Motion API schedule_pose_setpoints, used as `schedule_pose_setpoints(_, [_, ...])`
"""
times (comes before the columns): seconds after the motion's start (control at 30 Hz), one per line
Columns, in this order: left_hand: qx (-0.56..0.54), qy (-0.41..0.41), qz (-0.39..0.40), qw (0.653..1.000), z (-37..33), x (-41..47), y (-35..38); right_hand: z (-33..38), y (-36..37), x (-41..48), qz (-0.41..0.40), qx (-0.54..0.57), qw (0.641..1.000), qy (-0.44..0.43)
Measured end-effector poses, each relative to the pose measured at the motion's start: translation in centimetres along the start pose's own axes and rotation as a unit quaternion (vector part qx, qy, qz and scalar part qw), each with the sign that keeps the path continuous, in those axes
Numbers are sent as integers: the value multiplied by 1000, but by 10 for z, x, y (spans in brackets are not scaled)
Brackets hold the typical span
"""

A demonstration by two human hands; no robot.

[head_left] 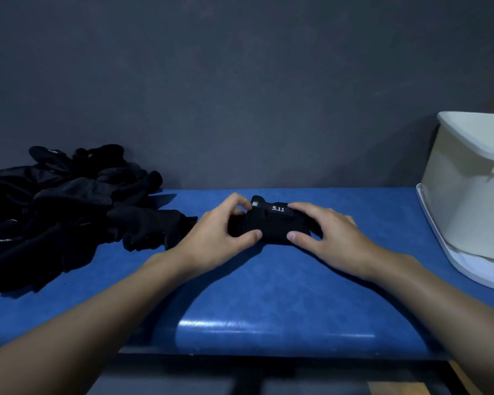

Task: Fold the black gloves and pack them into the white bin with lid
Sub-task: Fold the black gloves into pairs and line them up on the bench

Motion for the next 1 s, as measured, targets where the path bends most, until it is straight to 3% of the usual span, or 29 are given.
schedule_pose_setpoints(0.3, [21,37,27,999,-23,44,50,-48,-31,-14,-11,-62,993,95])
schedule_pose_setpoints(0.53, [49,50,5,998,-41,83,88,-78,-42,-11,-86,-76,978,176])
schedule_pose_setpoints(1.0, [115,45,-25,992,-53,117,105,-95,-47,8,-129,-89,967,200])
Point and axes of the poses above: each hand's wrist, its own x-axis towards the middle knuckle, its own y-axis out of the palm, z = x × y, the point moved 4 cm from there along x, towards the middle knuckle, and after that the axes turned 9 degrees about -y, right-handed, at the moved point
